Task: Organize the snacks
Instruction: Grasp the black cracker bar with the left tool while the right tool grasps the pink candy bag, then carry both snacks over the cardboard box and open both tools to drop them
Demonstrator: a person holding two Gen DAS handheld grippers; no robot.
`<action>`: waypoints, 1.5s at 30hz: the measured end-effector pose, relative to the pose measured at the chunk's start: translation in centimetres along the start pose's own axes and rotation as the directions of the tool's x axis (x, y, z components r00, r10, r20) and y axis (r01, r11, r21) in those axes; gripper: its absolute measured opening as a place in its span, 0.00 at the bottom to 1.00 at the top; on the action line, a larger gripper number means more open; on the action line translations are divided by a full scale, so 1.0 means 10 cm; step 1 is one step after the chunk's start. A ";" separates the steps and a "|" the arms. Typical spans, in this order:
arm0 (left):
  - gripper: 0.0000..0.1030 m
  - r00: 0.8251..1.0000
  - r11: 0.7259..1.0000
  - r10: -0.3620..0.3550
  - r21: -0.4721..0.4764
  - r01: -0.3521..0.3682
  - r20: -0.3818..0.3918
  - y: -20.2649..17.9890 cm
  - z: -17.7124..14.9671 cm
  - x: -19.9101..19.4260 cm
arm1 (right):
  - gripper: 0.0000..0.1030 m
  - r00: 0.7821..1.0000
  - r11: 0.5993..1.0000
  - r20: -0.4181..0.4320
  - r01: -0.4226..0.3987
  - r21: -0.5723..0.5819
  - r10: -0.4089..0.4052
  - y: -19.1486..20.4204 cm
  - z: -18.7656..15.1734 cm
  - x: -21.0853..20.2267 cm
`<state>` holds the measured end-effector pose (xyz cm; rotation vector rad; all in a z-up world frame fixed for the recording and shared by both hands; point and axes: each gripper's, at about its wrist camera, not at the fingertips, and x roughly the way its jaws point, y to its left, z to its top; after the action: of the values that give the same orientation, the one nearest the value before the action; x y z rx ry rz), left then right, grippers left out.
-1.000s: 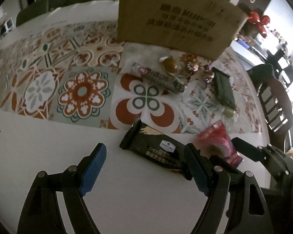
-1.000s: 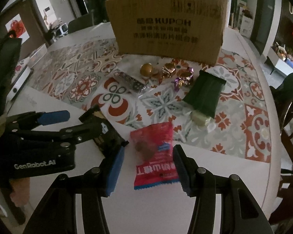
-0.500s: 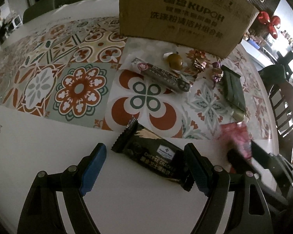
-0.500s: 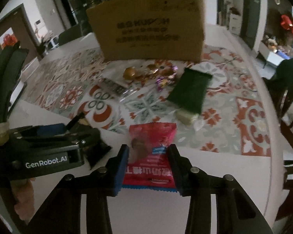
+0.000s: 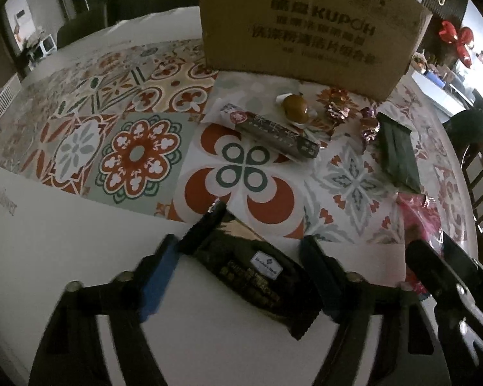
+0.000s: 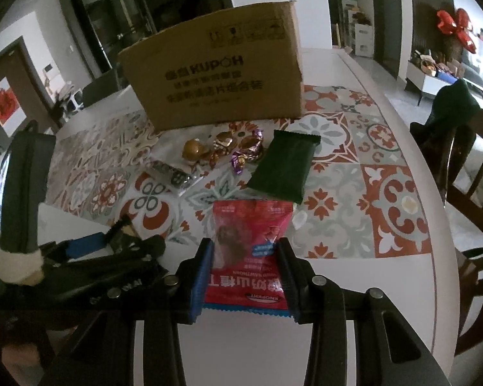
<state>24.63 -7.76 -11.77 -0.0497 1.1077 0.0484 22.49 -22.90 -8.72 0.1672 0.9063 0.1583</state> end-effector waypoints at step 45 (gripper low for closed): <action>0.37 0.914 0.965 -0.251 0.158 0.210 0.319 0.25 0.52 -1.09 | 0.39 0.977 0.999 0.210 -0.015 -0.049 0.025 0.33 0.63 -0.62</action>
<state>24.22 -5.10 0.27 -0.0614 0.7531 -0.2161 23.54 -21.45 0.53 0.1461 0.6893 0.1769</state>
